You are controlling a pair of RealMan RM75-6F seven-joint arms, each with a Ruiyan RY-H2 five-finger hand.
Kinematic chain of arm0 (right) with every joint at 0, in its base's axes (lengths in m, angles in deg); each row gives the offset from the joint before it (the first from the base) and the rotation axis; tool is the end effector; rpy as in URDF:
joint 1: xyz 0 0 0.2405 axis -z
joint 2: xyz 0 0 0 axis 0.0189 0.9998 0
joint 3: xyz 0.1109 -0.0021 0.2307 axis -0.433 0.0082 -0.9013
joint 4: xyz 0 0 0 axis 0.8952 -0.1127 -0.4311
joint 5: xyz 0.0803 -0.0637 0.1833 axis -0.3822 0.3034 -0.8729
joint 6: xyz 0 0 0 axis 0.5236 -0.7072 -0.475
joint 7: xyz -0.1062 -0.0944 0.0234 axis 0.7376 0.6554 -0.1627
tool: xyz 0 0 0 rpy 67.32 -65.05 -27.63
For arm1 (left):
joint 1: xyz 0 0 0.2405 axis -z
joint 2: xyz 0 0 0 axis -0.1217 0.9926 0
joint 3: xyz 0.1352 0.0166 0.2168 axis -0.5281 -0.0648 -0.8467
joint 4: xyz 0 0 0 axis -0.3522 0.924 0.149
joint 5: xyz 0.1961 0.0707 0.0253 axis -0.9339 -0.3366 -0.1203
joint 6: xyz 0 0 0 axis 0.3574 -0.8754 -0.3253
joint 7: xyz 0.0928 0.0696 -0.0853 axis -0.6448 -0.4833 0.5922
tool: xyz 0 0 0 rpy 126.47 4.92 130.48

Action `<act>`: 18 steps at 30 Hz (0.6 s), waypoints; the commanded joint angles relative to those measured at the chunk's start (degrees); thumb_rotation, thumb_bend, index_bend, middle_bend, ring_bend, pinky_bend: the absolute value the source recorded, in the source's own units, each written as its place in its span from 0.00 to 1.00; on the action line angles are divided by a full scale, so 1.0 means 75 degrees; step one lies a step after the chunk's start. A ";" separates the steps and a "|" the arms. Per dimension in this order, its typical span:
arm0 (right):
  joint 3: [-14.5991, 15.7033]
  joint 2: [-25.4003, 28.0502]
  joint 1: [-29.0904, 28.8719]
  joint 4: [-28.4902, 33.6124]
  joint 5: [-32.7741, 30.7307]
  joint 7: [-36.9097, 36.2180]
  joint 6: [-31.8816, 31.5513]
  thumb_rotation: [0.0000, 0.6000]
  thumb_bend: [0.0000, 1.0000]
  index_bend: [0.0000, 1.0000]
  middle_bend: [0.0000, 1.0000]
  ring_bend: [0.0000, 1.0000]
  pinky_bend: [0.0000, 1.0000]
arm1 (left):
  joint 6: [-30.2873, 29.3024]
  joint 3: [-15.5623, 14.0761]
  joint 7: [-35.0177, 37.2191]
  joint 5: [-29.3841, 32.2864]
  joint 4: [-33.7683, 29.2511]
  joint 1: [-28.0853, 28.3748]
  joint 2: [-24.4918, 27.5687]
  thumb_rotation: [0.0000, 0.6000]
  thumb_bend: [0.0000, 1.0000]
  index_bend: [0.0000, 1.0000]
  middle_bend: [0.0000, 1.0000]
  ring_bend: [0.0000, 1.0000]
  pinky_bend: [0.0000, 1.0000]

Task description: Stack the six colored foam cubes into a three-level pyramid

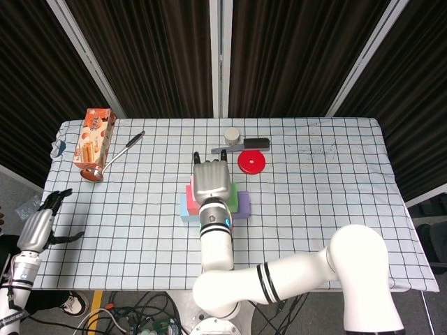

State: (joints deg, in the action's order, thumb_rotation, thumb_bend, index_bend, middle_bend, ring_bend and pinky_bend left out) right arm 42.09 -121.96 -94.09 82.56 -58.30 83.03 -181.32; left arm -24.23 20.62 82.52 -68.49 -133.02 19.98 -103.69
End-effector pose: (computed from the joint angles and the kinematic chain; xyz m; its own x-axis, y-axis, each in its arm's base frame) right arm 0.1337 -0.3276 0.0125 0.5997 -0.3544 0.7175 -0.7921 -0.1359 0.5950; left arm -0.3372 0.2336 0.1141 0.0547 0.1532 0.9867 0.9959 0.0631 -0.0650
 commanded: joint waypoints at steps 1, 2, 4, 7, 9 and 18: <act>-0.0027 -0.0020 0.0002 -0.0023 0.0022 0.0007 0.0009 1.00 0.13 0.00 0.78 0.31 0.00 | 0.0006 -0.0001 0.0015 0.0001 0.0010 -0.0001 -0.0001 1.00 0.10 0.09 0.11 0.01 0.17; -0.0033 -0.0026 0.0004 -0.0029 0.0034 0.0007 0.0008 1.00 0.13 0.00 0.78 0.31 0.00 | 0.0006 -0.0001 0.0021 0.0001 0.0014 -0.0003 -0.0003 1.00 0.10 0.09 0.11 0.01 0.17; -0.0056 -0.0034 0.0016 -0.0035 0.0053 0.0008 0.0007 1.00 0.13 0.00 0.78 0.31 0.00 | 0.0004 0.0004 0.0034 0.0000 0.0022 -0.0002 -0.0003 1.00 0.10 0.09 0.11 0.01 0.17; -0.0089 -0.0019 0.0032 -0.0019 0.0076 0.0031 -0.0013 1.00 0.13 0.00 0.78 0.31 0.00 | 0.0006 0.0005 0.0041 -0.0008 0.0022 0.0000 0.0007 1.00 0.10 0.09 0.11 0.01 0.17; -0.0100 -0.0009 0.0043 -0.0002 0.0081 0.0054 -0.0049 1.00 0.13 0.00 0.78 0.31 0.00 | 0.0011 0.0006 0.0035 -0.0007 0.0020 0.0003 0.0010 1.00 0.10 0.09 0.11 0.01 0.17; -0.0118 -0.0067 0.0043 -0.0045 0.0137 0.0106 -0.0135 1.00 0.13 0.00 0.78 0.31 0.00 | 0.0061 -0.0010 -0.0009 0.0008 -0.0015 0.0009 0.0042 1.00 0.10 0.09 0.11 0.01 0.17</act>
State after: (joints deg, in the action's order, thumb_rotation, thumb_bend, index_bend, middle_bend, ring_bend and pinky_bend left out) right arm 41.21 -122.43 -93.73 82.27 -57.30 83.76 -182.29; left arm -23.79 20.56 82.48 -68.44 -133.09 20.05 -103.42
